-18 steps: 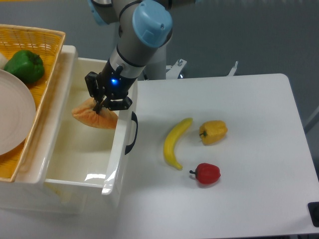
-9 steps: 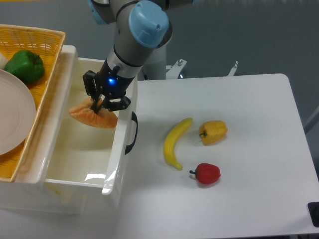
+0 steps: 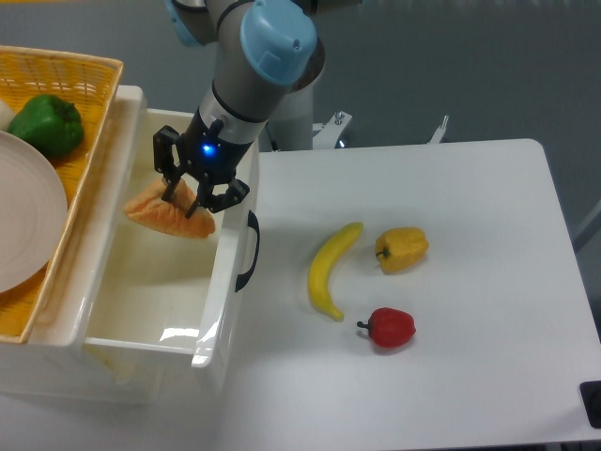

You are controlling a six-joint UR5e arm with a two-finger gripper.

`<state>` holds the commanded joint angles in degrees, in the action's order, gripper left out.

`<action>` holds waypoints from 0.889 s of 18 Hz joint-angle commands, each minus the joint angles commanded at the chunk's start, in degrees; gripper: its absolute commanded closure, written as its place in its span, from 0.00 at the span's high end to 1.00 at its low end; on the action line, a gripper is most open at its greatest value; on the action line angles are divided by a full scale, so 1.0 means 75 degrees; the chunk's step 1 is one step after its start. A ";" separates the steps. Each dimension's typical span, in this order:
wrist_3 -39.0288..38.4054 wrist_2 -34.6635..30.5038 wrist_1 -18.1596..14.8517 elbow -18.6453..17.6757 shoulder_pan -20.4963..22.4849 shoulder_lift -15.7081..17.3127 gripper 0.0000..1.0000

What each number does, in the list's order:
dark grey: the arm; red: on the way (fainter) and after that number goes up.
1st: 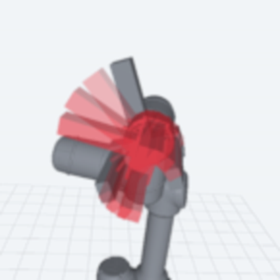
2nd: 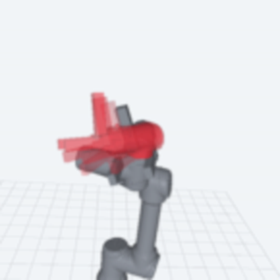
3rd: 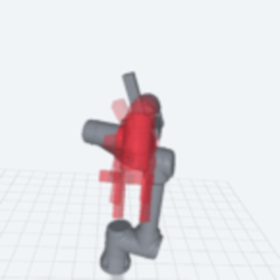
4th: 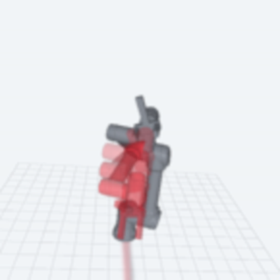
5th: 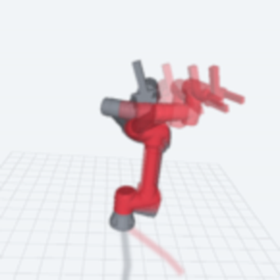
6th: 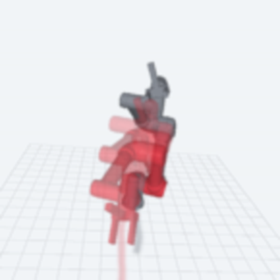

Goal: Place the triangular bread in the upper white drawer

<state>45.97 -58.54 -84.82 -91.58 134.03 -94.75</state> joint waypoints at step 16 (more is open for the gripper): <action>0.0000 0.0000 -0.0023 0.0129 0.0222 0.0269 0.46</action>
<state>45.97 -58.54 -84.99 -90.62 135.70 -92.73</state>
